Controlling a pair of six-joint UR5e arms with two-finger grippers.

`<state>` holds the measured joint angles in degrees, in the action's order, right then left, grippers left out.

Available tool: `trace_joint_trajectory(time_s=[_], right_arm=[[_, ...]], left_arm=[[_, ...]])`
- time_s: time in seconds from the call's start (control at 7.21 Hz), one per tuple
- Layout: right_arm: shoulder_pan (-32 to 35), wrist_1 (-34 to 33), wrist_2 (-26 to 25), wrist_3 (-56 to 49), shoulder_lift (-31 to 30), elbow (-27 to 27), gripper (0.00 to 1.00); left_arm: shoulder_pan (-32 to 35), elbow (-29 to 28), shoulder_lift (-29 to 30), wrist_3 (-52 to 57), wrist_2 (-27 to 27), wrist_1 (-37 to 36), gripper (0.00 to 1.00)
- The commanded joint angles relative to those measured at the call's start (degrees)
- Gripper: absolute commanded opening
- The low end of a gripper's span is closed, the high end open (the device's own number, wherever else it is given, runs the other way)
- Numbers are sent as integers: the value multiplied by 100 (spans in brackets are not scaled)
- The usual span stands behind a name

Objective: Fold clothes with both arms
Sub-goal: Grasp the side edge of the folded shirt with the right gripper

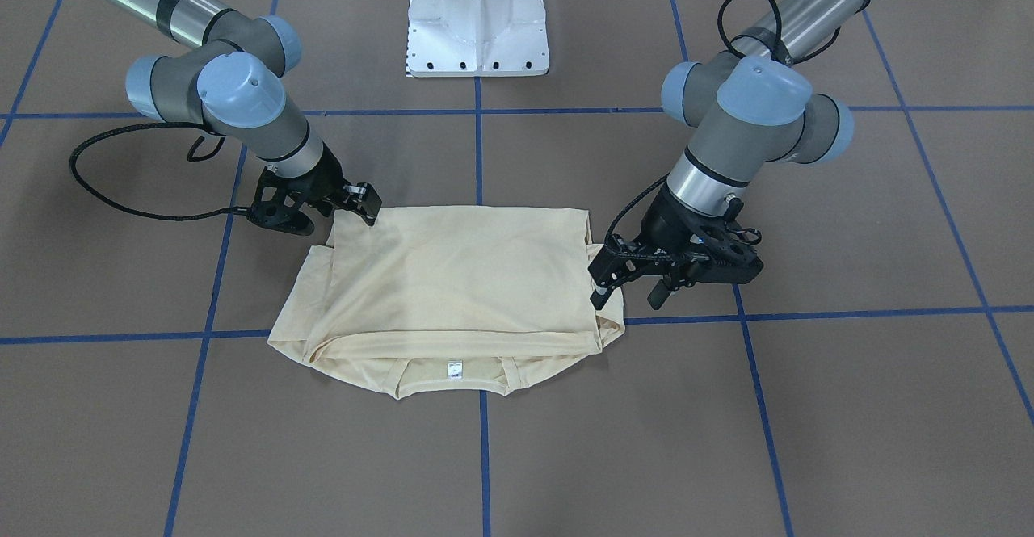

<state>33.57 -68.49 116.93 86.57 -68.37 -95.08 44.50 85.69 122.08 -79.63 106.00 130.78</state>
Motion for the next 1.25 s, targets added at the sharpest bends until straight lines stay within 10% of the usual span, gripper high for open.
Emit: trace_joint_trajectory(time_s=[0.0,0.28,0.69,1.11], right_arm=[[-9,-59,-3,0,7,15,81],[-9,-67,-12,0,7,33,73],[-9,-304,-64,0,130,-46,0],[-9,-314,-100,0,131,-99,0]], left_arm=[[15,26,0,0,0,0,100],[24,35,0,0,0,-9,100],[24,26,-9,0,0,-26,100],[24,26,0,0,-9,-88,100]])
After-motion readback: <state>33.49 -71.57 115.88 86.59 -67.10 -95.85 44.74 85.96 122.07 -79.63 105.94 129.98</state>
